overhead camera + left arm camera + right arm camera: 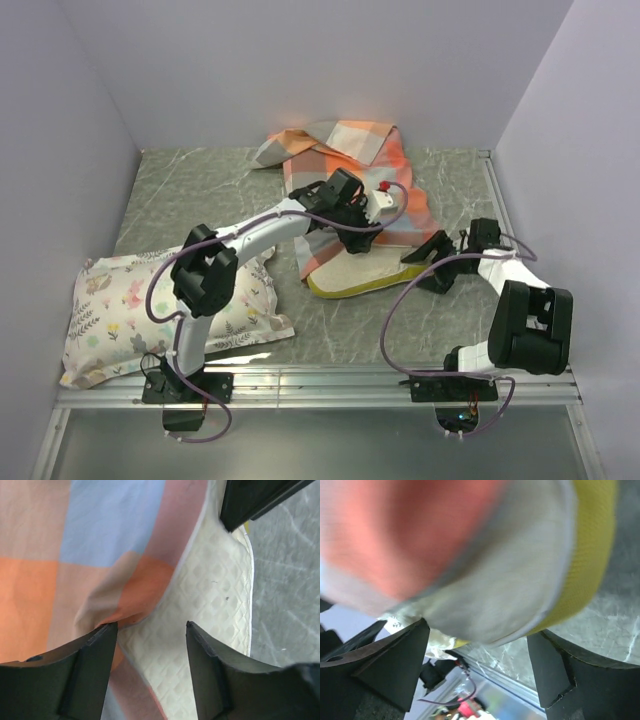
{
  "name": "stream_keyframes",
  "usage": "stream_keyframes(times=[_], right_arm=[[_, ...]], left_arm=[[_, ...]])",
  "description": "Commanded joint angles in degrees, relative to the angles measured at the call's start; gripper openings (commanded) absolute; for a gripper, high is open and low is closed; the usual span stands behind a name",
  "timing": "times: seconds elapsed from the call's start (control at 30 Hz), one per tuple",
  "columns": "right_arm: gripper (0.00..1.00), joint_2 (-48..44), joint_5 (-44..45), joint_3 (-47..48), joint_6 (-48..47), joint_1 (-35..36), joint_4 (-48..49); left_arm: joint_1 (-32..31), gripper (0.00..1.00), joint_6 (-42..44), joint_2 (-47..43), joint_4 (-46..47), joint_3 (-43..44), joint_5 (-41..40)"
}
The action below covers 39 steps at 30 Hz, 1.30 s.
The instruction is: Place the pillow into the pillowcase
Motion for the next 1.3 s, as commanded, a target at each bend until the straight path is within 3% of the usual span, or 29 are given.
stream_keyframes(times=[0.0, 0.1, 0.13, 0.27, 0.5, 0.8, 0.97, 1.07, 1.17, 1.27], right_arm=[[0.84, -1.91, -0.26, -4.09, 4.29, 0.12, 7.53], [0.75, -2.53, 0.36, -6.37, 5.08, 0.38, 9.29], [0.67, -2.44, 0.36, -6.55, 4.9, 0.3, 9.9], [0.54, -2.44, 0.01, -6.64, 2.71, 0.3, 10.09], [0.54, -4.63, 0.44, -10.24, 5.52, 1.53, 14.21], [0.52, -0.95, -0.35, -8.4, 5.96, 2.23, 16.94], [0.43, -1.38, 0.53, -9.63, 5.87, 2.93, 17.82], [0.38, -0.77, 1.49, -9.02, 4.82, 2.93, 17.47], [0.38, -0.24, 2.11, -7.7, 3.59, 3.02, 16.33], [0.37, -0.42, 1.85, -8.04, 4.2, 3.02, 16.67]], left_arm=[[-2.96, 0.63, 6.76, -3.21, -0.45, -0.13, -3.13], [-5.25, 0.62, 9.39, -4.35, 1.65, -3.03, -8.82], [-5.61, 0.6, 9.75, -5.58, 2.27, -3.83, -9.72], [-5.61, 0.61, 12.21, -10.5, 0.96, -6.64, -5.88], [-5.52, 0.66, 14.06, -15.96, 0.34, -10.6, -10.25], [-4.82, 0.7, 15.39, -4.28, 3.67, -6.22, -12.53], [-4.38, 0.58, 14.15, -1.54, 5.27, -4.28, -16.15], [-3.94, 0.56, 15.2, -4.26, 2.29, -4.97, -10.63], [-4.2, 0.62, 16.18, -9.44, -1.15, -6.11, -3.68], [-5.08, 0.68, 16.7, -12.97, -1.51, -6.47, -3.13]])
